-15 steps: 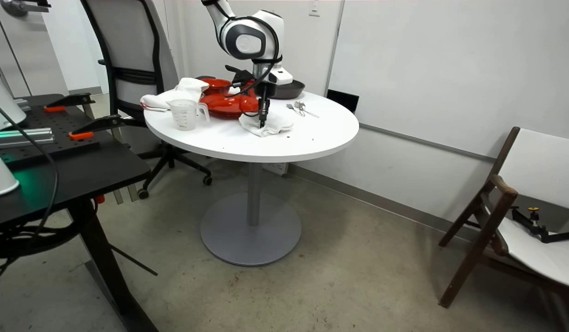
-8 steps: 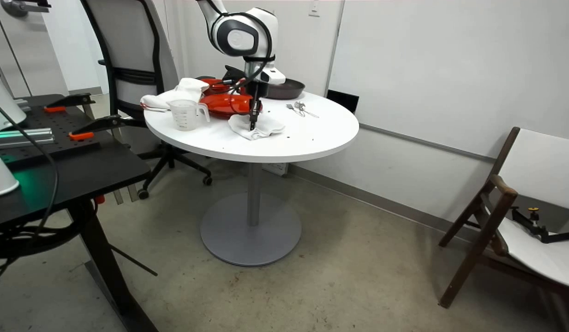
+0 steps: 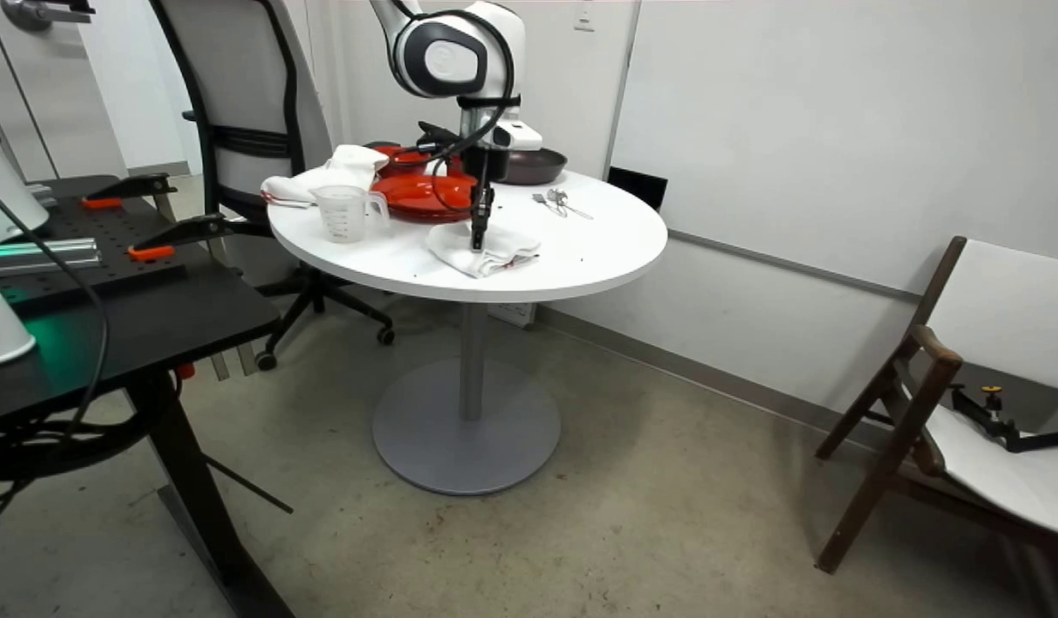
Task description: Use the towel on the right to wipe the countertop
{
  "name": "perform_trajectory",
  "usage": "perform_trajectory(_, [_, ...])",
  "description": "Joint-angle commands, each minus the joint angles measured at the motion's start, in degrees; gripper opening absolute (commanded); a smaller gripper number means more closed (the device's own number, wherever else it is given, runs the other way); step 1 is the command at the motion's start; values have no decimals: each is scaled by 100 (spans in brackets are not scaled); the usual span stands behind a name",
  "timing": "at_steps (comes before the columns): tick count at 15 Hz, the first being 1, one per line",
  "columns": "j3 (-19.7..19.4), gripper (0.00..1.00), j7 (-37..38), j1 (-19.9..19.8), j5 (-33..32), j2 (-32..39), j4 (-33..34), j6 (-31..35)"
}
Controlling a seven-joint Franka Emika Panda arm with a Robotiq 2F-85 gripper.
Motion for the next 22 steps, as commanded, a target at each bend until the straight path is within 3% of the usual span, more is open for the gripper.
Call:
perform_trajectory(1, [-147, 1, 17, 34, -194, -244, -262, -27])
perform_trajectory(22, [-382, 1, 247, 287, -365, -311, -488, 289])
